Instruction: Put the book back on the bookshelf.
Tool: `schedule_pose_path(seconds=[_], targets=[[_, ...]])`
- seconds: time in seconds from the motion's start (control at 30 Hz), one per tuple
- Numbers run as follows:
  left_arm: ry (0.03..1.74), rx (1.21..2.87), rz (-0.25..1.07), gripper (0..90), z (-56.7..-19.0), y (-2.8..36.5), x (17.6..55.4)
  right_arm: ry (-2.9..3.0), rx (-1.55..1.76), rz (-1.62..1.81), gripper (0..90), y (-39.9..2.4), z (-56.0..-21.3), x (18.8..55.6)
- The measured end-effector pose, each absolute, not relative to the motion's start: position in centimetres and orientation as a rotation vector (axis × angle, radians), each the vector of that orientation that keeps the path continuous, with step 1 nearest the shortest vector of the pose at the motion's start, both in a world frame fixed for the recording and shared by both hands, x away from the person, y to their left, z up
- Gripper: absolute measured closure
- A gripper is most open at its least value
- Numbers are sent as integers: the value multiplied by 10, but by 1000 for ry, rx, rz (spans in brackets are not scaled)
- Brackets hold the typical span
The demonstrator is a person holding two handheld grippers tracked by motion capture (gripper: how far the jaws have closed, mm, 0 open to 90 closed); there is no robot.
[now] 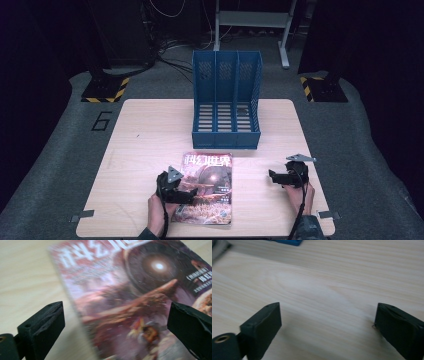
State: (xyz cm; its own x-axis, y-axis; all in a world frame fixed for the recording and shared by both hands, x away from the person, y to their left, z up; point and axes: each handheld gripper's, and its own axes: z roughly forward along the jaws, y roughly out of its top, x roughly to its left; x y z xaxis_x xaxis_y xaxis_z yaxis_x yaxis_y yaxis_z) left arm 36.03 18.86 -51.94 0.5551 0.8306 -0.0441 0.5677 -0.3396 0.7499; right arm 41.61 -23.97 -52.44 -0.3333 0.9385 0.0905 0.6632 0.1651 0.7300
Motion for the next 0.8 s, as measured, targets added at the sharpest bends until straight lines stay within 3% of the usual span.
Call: schedule_pose_path(seconds=[0.1,0.3,0.6,0.8], targets=[[1154,2018,535,17,-514,211,360,2074,1531,1037,44,-229,-518,409],[1259,2005,576,36,-523,242,368,2251,1424,1106,68,-171,-504,399],[1266,2001,590,46,-530,240,368,2458,1341,1038,146,-110,-508,406],[1245,2027,583,62,-531,237,366,2529,1315,978,188,-96,-508,412]])
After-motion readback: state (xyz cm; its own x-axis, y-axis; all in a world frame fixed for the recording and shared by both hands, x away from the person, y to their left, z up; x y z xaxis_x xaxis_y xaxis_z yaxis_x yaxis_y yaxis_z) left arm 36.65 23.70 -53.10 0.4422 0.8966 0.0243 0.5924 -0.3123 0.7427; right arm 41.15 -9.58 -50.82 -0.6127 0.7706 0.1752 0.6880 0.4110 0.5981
